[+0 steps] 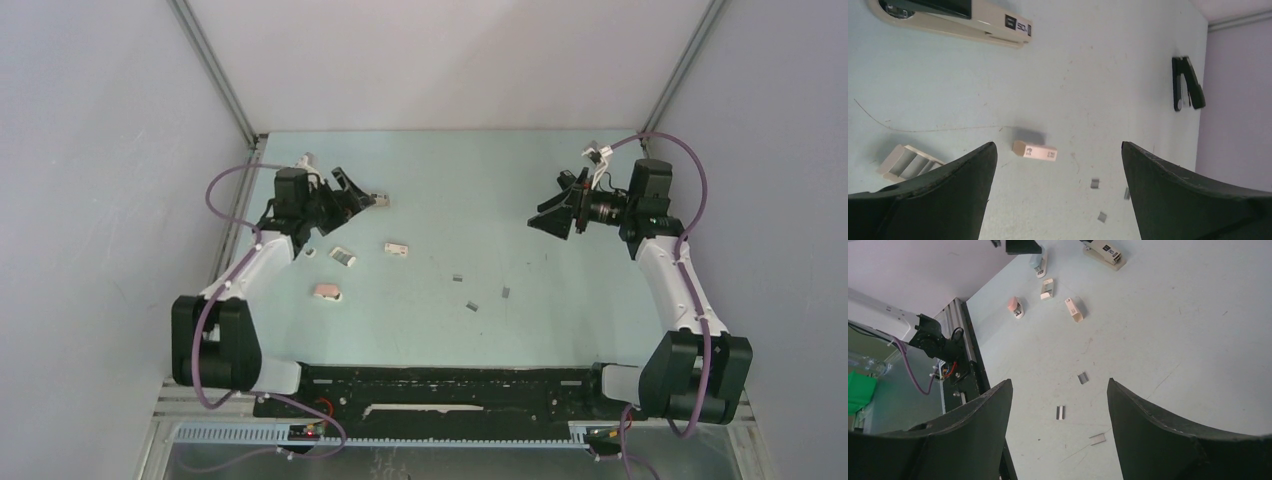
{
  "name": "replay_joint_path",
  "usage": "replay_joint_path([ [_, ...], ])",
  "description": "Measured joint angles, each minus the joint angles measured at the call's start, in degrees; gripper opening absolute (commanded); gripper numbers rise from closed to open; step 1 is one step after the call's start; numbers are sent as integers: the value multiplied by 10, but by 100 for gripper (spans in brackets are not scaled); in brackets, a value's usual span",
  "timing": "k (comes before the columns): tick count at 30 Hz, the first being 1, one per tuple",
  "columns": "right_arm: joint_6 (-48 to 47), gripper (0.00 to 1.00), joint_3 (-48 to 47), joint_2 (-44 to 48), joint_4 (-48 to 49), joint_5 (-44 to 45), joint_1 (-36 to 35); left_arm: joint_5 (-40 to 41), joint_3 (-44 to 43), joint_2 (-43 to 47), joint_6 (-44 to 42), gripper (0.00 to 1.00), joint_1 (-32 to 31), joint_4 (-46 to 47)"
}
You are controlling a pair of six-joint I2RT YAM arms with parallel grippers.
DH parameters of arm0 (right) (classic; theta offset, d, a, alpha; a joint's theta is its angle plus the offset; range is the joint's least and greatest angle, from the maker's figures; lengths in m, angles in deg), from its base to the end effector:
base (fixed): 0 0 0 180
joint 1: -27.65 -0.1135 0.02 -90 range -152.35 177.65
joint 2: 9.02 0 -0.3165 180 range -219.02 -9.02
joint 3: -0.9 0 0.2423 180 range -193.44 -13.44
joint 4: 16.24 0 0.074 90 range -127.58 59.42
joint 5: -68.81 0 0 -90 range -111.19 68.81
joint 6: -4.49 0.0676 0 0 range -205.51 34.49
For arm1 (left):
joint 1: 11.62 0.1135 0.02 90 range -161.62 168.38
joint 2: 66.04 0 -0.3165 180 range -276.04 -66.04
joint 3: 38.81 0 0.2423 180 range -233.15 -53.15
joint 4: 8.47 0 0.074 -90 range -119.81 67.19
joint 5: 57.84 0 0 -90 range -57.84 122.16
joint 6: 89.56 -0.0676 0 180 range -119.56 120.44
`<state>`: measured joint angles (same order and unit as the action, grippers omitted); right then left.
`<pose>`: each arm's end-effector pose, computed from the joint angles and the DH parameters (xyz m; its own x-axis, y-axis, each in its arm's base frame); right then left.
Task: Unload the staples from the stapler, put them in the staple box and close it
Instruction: Pick up the stapler from the center of the board.
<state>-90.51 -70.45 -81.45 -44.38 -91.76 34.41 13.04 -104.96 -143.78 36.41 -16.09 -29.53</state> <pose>0.2567 0.0338 0.3636 -0.4151 0.0200 -0.9096 -0.8175 0.4306 0.3825 0.3036 -0.0459 0.2997 -0.6401 -0.5066 -0.5776 -0.0338 0.7697 -0.6376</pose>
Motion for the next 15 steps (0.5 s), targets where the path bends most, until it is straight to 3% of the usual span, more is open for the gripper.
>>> replay_joint_path([
  [5, -1, 78, 0, 0, 0, 0, -6, 47, -83, -79, 45, 100, 0, -42],
  [15, -2, 78, 0, 0, 0, 2, -7, 226, -299, -213, 64, 100, -37, -226],
])
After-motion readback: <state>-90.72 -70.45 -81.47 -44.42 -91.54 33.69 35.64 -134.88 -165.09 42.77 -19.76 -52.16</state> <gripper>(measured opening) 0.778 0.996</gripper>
